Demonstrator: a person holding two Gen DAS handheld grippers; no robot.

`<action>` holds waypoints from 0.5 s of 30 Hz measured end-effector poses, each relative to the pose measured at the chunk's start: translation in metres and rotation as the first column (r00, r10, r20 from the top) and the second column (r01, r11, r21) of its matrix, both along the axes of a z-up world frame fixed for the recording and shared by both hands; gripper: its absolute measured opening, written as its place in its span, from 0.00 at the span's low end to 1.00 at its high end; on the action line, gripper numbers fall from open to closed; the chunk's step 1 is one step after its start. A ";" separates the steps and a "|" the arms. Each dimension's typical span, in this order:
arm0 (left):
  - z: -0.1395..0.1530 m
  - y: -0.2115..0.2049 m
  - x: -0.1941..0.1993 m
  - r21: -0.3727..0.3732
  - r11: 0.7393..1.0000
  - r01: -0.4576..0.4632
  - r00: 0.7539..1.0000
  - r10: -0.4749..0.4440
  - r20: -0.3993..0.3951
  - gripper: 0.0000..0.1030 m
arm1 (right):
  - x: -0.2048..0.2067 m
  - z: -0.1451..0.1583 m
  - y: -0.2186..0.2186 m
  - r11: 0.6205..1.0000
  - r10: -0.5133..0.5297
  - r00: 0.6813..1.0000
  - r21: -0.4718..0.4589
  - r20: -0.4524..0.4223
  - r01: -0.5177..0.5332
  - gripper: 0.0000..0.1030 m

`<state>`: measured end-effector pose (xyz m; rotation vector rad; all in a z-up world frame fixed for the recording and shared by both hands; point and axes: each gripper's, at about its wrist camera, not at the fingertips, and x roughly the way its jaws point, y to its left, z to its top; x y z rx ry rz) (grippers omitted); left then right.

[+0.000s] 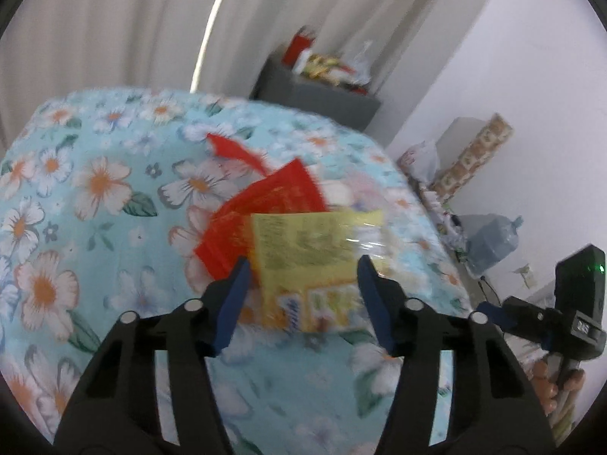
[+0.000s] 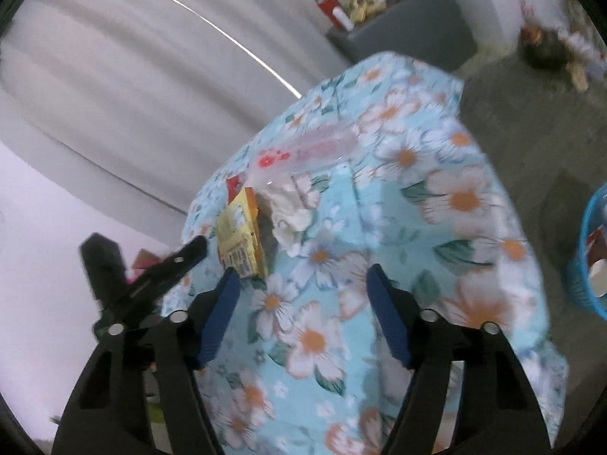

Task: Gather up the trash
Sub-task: 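Grasp the yellow juice box with the left gripper while the right gripper grasps the white tissue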

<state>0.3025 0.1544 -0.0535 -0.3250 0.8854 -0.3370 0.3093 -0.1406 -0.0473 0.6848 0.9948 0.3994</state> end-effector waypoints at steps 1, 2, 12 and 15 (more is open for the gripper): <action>-0.003 0.003 0.005 -0.005 1.000 -0.003 1.000 0.003 -0.019 0.45 | 0.005 -0.002 0.001 1.000 0.004 1.000 0.019 -0.006 -0.003 0.61; -0.007 0.005 0.010 -0.016 1.000 -0.004 0.999 0.004 -0.037 0.45 | 0.011 -0.004 0.002 0.999 0.005 1.000 0.036 -0.013 -0.004 0.60; -0.033 0.014 0.020 -0.143 0.990 0.008 0.990 -0.028 -0.138 0.32 | 0.063 -0.029 0.025 0.993 0.040 0.994 0.114 -0.101 -0.029 0.50; -0.036 0.013 0.019 -0.149 0.989 0.011 0.988 -0.034 -0.154 0.22 | 0.072 -0.038 0.036 0.993 0.053 0.990 0.108 -0.130 -0.039 0.45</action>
